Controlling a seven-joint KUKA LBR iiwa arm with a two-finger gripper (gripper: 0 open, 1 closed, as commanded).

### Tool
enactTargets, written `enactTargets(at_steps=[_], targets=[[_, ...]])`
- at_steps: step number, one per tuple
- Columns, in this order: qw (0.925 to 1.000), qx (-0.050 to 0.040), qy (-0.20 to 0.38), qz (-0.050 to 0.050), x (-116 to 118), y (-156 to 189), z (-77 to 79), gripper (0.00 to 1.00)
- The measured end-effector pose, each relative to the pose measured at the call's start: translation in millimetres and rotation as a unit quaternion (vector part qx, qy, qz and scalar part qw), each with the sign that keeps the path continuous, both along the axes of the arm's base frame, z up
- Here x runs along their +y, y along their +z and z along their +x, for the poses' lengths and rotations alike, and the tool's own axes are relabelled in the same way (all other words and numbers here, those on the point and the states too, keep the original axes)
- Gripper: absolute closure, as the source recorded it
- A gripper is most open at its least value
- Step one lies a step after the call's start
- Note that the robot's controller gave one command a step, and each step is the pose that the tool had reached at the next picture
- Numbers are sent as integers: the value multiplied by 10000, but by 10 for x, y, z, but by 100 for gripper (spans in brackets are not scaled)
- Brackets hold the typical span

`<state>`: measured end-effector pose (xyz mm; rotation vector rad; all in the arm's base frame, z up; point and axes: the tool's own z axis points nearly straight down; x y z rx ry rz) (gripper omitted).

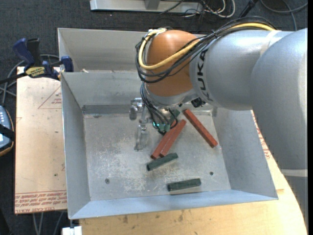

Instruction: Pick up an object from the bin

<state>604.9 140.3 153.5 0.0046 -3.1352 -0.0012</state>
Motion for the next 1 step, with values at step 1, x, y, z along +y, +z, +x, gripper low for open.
enactTargets(at_steps=[1], targets=[[10000,-38,-17,4,-7,44,21,100]])
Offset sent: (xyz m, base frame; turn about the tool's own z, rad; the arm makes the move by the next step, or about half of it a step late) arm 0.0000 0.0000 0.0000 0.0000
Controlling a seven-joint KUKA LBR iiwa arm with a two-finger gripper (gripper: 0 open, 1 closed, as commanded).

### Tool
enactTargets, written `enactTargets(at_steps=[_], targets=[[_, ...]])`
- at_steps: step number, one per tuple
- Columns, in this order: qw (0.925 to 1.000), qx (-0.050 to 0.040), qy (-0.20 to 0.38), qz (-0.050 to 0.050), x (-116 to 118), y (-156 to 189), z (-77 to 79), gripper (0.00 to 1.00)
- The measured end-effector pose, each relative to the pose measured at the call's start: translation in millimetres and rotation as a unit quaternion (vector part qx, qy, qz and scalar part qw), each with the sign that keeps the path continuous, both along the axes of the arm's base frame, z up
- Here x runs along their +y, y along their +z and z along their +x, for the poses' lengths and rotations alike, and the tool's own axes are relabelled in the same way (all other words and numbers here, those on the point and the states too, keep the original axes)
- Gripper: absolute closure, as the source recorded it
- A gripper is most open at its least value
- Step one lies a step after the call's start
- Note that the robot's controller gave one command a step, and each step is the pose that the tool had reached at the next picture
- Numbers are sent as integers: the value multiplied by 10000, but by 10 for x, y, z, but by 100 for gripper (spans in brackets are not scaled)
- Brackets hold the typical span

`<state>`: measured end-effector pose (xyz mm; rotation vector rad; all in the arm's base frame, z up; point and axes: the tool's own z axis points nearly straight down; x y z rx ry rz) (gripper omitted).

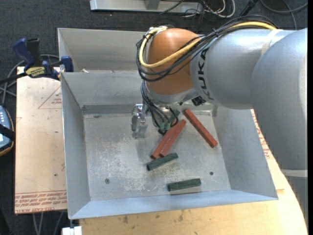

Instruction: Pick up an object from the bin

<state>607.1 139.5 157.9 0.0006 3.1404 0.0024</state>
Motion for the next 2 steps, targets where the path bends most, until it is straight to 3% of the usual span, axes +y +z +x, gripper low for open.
enactTargets(at_steps=[1,2], targets=[[10000,0,-4,1,-1,0,0,0],[9996,57,259,-24,-655,-597,-573,0]])
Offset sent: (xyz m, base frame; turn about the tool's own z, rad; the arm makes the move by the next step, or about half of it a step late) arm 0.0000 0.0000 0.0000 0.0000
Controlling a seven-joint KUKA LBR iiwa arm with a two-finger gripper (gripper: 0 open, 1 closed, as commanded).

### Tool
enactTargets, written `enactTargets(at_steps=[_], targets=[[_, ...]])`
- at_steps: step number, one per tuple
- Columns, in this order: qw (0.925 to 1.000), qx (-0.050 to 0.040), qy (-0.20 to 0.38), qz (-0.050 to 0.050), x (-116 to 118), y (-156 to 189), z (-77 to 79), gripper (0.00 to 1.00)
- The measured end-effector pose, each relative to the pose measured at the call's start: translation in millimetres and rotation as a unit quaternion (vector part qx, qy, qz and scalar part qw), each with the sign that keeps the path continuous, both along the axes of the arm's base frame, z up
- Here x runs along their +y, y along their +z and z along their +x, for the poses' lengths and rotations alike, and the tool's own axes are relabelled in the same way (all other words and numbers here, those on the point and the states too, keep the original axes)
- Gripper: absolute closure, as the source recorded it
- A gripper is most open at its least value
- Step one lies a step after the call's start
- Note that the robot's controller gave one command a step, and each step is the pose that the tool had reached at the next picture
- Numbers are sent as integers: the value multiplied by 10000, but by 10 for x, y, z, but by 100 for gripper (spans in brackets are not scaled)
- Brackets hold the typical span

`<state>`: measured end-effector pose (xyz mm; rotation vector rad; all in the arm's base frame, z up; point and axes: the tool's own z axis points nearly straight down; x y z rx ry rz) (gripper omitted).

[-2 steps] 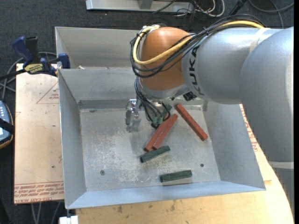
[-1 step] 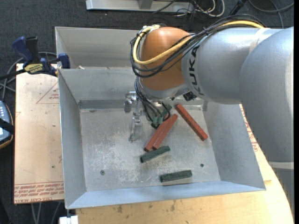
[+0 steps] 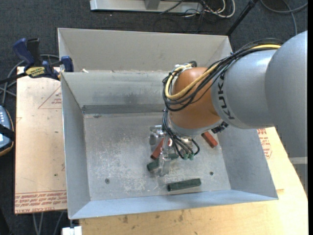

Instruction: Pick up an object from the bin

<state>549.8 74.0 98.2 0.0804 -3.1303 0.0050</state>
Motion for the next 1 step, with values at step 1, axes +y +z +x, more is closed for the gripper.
enactTargets(at_steps=[1], targets=[[9711,-60,2387,29,-444,-246,723,0]])
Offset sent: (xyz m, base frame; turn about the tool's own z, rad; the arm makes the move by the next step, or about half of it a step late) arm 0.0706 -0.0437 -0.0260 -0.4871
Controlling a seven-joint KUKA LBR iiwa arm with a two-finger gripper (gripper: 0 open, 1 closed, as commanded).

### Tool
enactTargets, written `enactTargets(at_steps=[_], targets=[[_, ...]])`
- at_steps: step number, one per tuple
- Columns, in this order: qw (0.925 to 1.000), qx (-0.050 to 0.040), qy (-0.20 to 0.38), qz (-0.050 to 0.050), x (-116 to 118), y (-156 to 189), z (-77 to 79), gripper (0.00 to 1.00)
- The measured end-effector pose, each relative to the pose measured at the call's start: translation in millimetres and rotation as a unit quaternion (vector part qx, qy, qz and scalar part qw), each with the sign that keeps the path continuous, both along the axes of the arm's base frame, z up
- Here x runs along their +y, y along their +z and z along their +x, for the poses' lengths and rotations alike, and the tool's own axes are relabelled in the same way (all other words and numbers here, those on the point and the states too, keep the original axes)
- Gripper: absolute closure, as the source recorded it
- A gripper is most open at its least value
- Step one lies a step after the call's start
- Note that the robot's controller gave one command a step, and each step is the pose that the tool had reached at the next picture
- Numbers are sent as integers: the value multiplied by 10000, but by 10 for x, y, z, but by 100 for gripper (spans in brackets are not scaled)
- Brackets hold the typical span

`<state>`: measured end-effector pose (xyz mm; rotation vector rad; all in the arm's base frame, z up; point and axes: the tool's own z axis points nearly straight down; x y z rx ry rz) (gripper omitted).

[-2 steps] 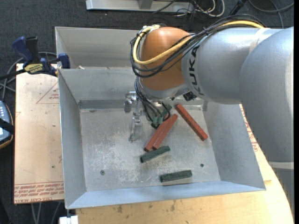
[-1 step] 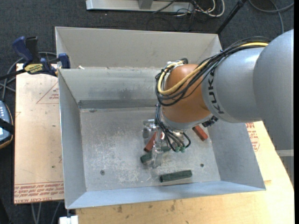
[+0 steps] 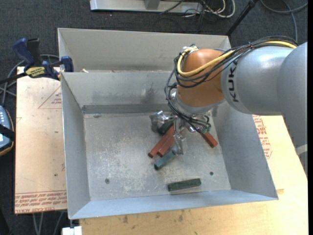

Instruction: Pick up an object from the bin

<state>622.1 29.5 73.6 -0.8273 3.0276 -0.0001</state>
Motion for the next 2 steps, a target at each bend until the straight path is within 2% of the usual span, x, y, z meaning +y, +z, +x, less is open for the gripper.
enactTargets(at_steps=[1,2], targets=[[10000,-2,4,2,10,45,14,100],[9816,-43,1910,-10,-226,1713,268,100]])
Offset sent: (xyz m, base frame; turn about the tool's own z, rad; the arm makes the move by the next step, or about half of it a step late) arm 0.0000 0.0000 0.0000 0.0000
